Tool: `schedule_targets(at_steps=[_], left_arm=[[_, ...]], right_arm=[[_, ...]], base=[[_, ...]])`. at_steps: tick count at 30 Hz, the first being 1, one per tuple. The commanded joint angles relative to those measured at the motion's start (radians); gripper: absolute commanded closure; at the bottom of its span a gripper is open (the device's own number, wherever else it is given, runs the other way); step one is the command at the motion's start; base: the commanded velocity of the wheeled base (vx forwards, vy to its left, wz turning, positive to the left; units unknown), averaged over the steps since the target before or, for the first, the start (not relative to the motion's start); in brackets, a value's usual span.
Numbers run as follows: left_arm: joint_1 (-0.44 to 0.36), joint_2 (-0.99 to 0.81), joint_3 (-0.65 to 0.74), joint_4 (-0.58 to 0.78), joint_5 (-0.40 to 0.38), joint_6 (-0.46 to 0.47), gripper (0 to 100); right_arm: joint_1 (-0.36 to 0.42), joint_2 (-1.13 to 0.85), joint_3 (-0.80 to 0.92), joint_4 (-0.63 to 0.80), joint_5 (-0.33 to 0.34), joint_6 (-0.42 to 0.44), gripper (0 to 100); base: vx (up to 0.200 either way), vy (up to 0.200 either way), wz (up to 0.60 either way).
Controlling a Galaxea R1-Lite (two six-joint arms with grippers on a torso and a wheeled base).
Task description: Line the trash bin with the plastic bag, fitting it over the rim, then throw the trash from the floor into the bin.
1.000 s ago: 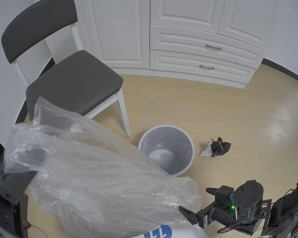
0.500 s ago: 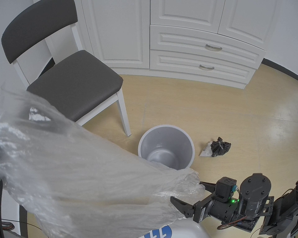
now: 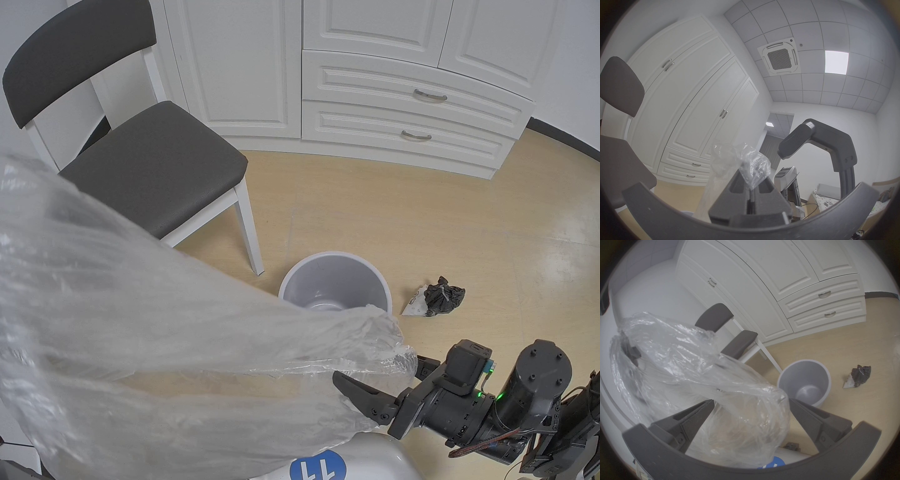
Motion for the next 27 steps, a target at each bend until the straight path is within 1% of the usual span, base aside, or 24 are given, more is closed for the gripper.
schedule_targets(at_steps=[1,2,3,8,27], left_arm=[[0.001,-0.014,-0.013,0.000,0.000,-0.002,100],[0.001,-0.014,-0.013,0.000,0.000,-0.002,100],[0.000,-0.022,-0.016,0.000,0.000,-0.003,100],[0.001,-0.027,-0.022,0.000,0.000,-0.003,100],[0.001,-0.031,-0.022,0.001,0.000,-0.003,100]], right_arm=[[0.000,0.036,0.051,-0.086,0.026,0.001,0],[0.000,0.036,0.051,-0.086,0.026,0.001,0],[0.000,0.053,0.073,-0.152,0.040,0.001,0],[0.000,0.082,0.104,-0.157,0.066,0.001,0],[0.000,0.067,0.081,-0.157,0.063,0.002,0]], base=[[0.000,0.000,0.00],[0.000,0.000,0.00],[0.000,0.000,0.00],[0.000,0.000,0.00],[0.000,0.000,0.00]])
